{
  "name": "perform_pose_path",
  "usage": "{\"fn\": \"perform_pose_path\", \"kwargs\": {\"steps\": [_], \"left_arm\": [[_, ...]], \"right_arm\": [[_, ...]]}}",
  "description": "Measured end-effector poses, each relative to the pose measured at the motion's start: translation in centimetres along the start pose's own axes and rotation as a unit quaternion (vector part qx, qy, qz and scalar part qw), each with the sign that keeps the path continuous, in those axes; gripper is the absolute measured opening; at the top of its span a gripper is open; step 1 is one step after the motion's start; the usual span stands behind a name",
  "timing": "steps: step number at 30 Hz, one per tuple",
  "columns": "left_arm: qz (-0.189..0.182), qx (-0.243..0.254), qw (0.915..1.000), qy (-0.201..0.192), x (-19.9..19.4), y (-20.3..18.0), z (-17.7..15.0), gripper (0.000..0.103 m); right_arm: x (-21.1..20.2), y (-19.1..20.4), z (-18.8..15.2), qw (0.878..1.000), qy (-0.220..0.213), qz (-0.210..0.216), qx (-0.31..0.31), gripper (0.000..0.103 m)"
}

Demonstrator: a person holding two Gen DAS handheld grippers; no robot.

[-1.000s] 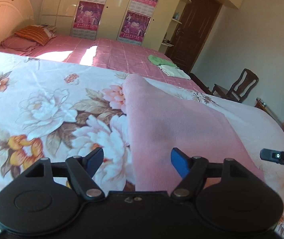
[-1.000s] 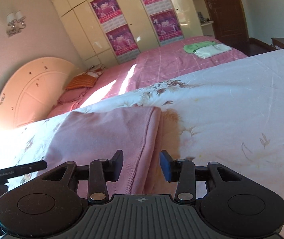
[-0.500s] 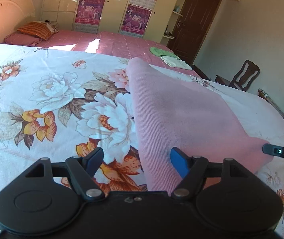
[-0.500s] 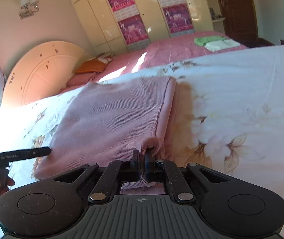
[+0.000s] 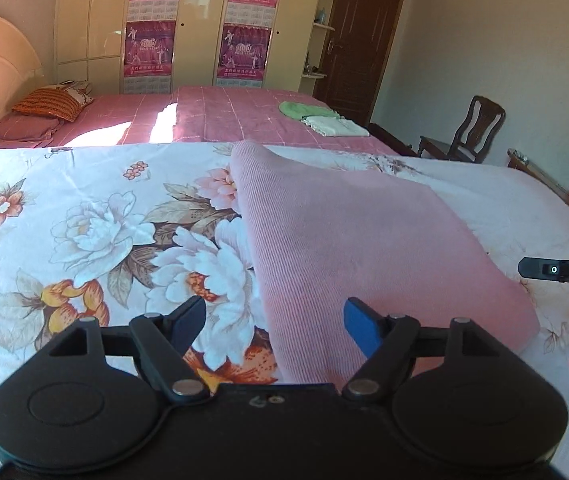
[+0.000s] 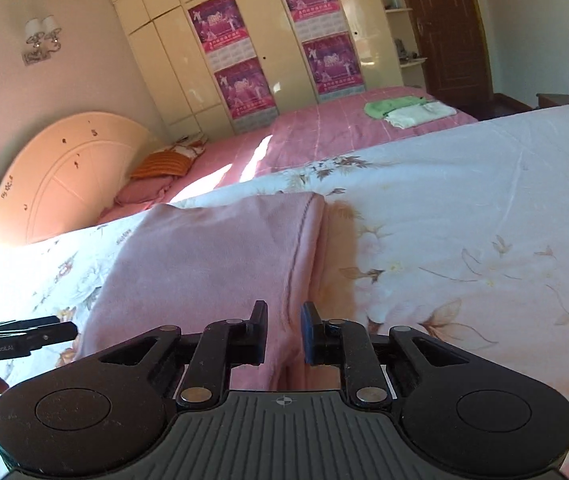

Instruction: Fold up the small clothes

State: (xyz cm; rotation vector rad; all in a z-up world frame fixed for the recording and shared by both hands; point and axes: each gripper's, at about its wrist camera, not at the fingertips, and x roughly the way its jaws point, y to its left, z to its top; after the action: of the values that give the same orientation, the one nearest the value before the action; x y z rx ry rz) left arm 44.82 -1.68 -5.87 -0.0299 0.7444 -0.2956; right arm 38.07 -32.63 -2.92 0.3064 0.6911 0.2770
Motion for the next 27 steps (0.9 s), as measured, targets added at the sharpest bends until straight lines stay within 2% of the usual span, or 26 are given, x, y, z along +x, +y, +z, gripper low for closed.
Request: {"fn": "perform_pose_path", "kwargs": {"steps": [1, 2, 4, 5, 6, 8, 11, 13, 14, 17, 19, 20, 21, 24, 27], "left_arm": [[0.016, 0.013, 0.9993, 0.032, 1.7, -0.3, 0.0, 0.078], [0.010, 0.010, 0.9991, 0.040, 2.6, -0.1, -0.1, 0.080], [0.001, -0.015, 0.9991, 0.039, 2.4, 0.6, 0.5, 0.080], [0.003, -0.007, 0.9997, 0.021, 1.8, 0.5, 0.9, 0.079], [0.009, 0.003, 1.0000, 0.000, 1.3, 0.3, 1.4, 0.076], [0.002, 0.008, 0.9996, -0.027, 1.1, 0.2, 2.5, 0.075], [-0.027, 0.008, 0.9976, -0.064, 1.7, -0.6, 4.9, 0.074], [-0.055, 0.033, 0.9948, -0.079, 2.3, -1.9, 6.4, 0.074], [-0.068, 0.049, 0.9935, -0.078, 3.0, -2.7, 7.3, 0.074], [-0.105, 0.053, 0.9929, -0.019, 7.0, -3.6, 9.1, 0.074], [-0.089, 0.055, 0.9945, 0.005, 9.6, -3.5, 9.3, 0.074], [-0.068, 0.058, 0.9956, 0.027, 11.1, -3.2, 9.1, 0.073], [-0.060, 0.050, 0.9962, 0.037, 12.1, -2.7, 8.7, 0.077], [-0.052, 0.051, 0.9971, 0.024, 12.6, -2.3, 7.8, 0.078], [-0.043, 0.038, 0.9982, 0.016, 13.0, -2.3, 7.7, 0.078]], "right_arm": [[1.4, 0.4, -0.3, 1.000, 0.020, -0.005, -0.021, 0.017], [3.2, 0.5, -0.7, 0.997, 0.056, -0.030, -0.043, 0.017], [4.3, 0.1, -0.4, 0.996, 0.058, -0.045, -0.046, 0.017], [4.2, -0.2, 0.3, 0.997, 0.056, -0.047, -0.030, 0.018], [3.6, -0.1, 1.0, 0.998, 0.033, -0.044, -0.029, 0.018], [3.4, 0.4, 2.2, 0.998, 0.002, -0.039, -0.052, 0.018], [5.4, 0.9, 3.8, 0.996, 0.001, -0.044, -0.072, 0.018], [7.2, 0.8, 4.7, 0.996, 0.002, -0.048, -0.074, 0.017], [8.0, 0.5, 5.1, 0.996, 0.004, -0.049, -0.071, 0.018], [10.3, 0.1, 6.1, 0.996, 0.015, -0.047, -0.069, 0.018], [12.1, 0.1, 6.5, 0.995, 0.028, -0.048, -0.077, 0.017], [13.0, 0.0, 6.7, 0.995, 0.040, -0.044, -0.078, 0.017], [13.9, -0.2, 6.8, 0.995, 0.048, -0.040, -0.082, 0.017], [16.0, -0.4, 7.0, 0.992, 0.059, -0.044, -0.100, 0.017], [17.1, -1.4, 7.5, 0.994, 0.060, -0.037, -0.082, 0.017]]}}
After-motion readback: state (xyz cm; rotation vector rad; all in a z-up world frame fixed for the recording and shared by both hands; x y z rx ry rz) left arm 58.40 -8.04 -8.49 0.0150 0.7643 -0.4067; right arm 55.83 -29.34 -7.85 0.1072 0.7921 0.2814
